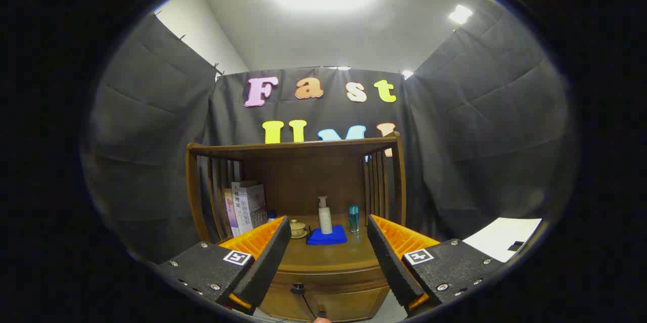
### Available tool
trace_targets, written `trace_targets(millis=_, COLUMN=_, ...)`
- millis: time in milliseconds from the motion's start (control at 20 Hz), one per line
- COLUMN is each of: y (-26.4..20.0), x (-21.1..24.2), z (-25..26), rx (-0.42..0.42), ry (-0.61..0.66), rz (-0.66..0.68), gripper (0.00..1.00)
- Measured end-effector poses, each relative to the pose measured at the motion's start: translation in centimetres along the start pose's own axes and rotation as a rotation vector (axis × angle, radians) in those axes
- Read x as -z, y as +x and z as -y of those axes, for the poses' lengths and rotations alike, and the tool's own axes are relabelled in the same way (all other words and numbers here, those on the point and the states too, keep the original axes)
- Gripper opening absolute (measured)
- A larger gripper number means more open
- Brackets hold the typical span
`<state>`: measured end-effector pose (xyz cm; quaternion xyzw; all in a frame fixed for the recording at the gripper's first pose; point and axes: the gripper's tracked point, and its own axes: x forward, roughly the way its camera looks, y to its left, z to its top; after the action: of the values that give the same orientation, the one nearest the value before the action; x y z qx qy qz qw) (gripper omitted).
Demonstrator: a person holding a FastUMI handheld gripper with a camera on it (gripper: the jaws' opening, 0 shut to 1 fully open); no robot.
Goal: Pull open the drawer, take out the items inside it, and place them on the countertop above the cabinet.
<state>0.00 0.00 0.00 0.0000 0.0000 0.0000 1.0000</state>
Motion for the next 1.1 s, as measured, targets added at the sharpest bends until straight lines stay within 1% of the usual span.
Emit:
trace_targets(millis=300, y=0.1, x=-0.1, z=-0.3, rx=-0.010, ry=0.010, rz=0.005, gripper=0.94)
trace_targets(millis=1100, y=0.2, x=1.1, z=-3.2, rx=-0.065, ry=-0.035, rz=-0.016, gripper=0.94)
